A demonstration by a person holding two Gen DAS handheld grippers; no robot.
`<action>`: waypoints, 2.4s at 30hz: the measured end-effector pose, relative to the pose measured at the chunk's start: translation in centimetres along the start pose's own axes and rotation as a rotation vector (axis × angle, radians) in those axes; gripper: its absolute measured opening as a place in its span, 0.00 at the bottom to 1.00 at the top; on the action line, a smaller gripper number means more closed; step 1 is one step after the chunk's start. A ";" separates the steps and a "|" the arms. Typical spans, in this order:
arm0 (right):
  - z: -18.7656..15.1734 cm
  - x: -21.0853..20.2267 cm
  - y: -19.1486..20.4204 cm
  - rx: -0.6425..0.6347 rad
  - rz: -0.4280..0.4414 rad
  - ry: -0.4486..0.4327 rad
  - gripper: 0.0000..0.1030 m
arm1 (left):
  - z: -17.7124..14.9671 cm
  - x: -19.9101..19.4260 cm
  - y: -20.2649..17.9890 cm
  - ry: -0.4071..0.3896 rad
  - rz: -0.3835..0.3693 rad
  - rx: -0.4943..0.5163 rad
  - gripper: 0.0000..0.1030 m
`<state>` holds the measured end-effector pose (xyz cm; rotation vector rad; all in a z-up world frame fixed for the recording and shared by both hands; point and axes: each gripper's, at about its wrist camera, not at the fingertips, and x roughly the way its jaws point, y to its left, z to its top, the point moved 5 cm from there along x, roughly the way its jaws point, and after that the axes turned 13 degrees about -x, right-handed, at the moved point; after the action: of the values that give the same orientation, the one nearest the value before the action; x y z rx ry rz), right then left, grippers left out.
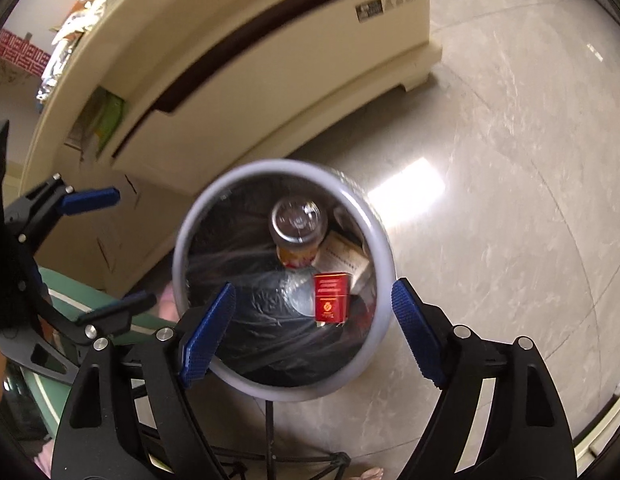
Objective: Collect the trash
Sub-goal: 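Return both grippers to the table, then grasp the blue gum tin with the right gripper while the left gripper grasps the white paper, then carry the gum tin and paper over the bin and release both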
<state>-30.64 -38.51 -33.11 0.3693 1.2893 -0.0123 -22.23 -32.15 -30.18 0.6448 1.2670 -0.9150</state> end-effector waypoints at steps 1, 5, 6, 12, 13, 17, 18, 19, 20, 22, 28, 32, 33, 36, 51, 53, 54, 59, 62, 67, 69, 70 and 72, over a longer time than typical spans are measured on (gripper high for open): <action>0.3 -0.3 0.1 -0.005 -0.004 -0.007 0.78 | 0.0 -0.2 0.1 -0.009 0.001 -0.004 0.93; 1.2 -1.8 0.5 -0.018 -0.008 -0.044 0.78 | 0.5 -2.2 0.8 -0.059 -0.040 -0.055 0.93; 1.6 -2.2 0.4 -0.018 -0.008 -0.058 0.78 | 0.8 -3.3 1.2 -0.084 -0.041 -0.064 0.93; 7.5 -7.1 2.0 -0.060 0.004 -0.211 0.78 | 4.2 -10.9 6.1 -0.248 -0.016 -0.165 0.93; 8.7 -8.0 2.5 -0.074 0.016 -0.240 0.78 | 5.0 -12.4 7.4 -0.278 -0.015 -0.191 0.93; 15.0 -10.8 5.4 -0.134 0.072 -0.325 0.78 | 8.3 -15.7 12.5 -0.335 0.039 -0.281 0.93; 16.7 -11.2 6.1 -0.147 0.086 -0.336 0.78 | 9.3 -16.1 13.9 -0.332 0.045 -0.307 0.93; 18.3 -11.4 6.7 -0.158 0.092 -0.344 0.78 | 10.1 -16.3 15.1 -0.328 0.050 -0.326 0.93; 19.8 -11.6 7.2 -0.166 0.089 -0.353 0.78 | 10.9 -16.6 16.0 -0.328 0.058 -0.338 0.93; 23.4 -11.7 8.0 -0.175 0.069 -0.362 0.78 | 12.7 -16.9 18.0 -0.340 0.105 -0.349 0.93; 32.3 -8.9 9.3 -0.172 -0.013 -0.305 0.78 | 18.9 -16.8 23.8 -0.336 0.115 -0.410 0.93; 36.7 -5.7 8.7 -0.114 -0.038 -0.237 0.77 | 21.6 -14.8 28.1 -0.295 0.160 -0.453 0.93; 37.8 -5.1 8.4 -0.095 -0.017 -0.237 0.77 | 22.1 -14.3 29.1 -0.284 0.154 -0.465 0.93; 39.7 -3.6 8.1 -0.062 0.012 -0.220 0.77 | 22.5 -13.3 30.2 -0.260 0.126 -0.467 0.93; 41.9 -0.9 9.3 -0.211 -0.262 -0.118 0.54 | 22.3 -11.6 28.5 -0.223 0.180 -0.367 0.30; 41.7 -1.3 8.6 -0.186 -0.250 -0.127 0.54 | 21.9 -11.5 28.6 -0.220 0.165 -0.378 0.26; 41.6 -1.7 8.2 -0.174 -0.248 -0.137 0.53 | 21.7 -11.7 28.8 -0.228 0.164 -0.391 0.24; 40.5 -4.1 6.6 -0.113 -0.179 -0.180 0.53 | 21.7 -12.8 29.2 -0.256 0.136 -0.423 0.14; 39.9 -5.6 5.9 -0.089 -0.150 -0.203 0.53 | 21.9 -13.3 28.7 -0.275 0.128 -0.412 0.11; 38.3 -7.4 5.4 -0.085 -0.122 -0.226 0.53 | 21.8 -14.5 27.8 -0.303 0.105 -0.416 0.05; 37.6 -8.3 5.3 -0.084 -0.105 -0.246 0.53 | 21.8 -15.4 27.4 -0.320 0.086 -0.418 0.03; 37.2 -8.9 5.3 -0.080 -0.101 -0.257 0.53 | 21.8 -16.0 27.2 -0.331 0.088 -0.413 0.02; 36.4 -10.0 5.1 -0.072 -0.070 -0.277 0.53 | 21.7 -17.0 26.5 -0.346 0.083 -0.397 0.01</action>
<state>1.60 -45.70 -14.10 0.2507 1.0255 -0.0738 10.89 -33.07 -11.08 0.2108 1.0589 -0.6463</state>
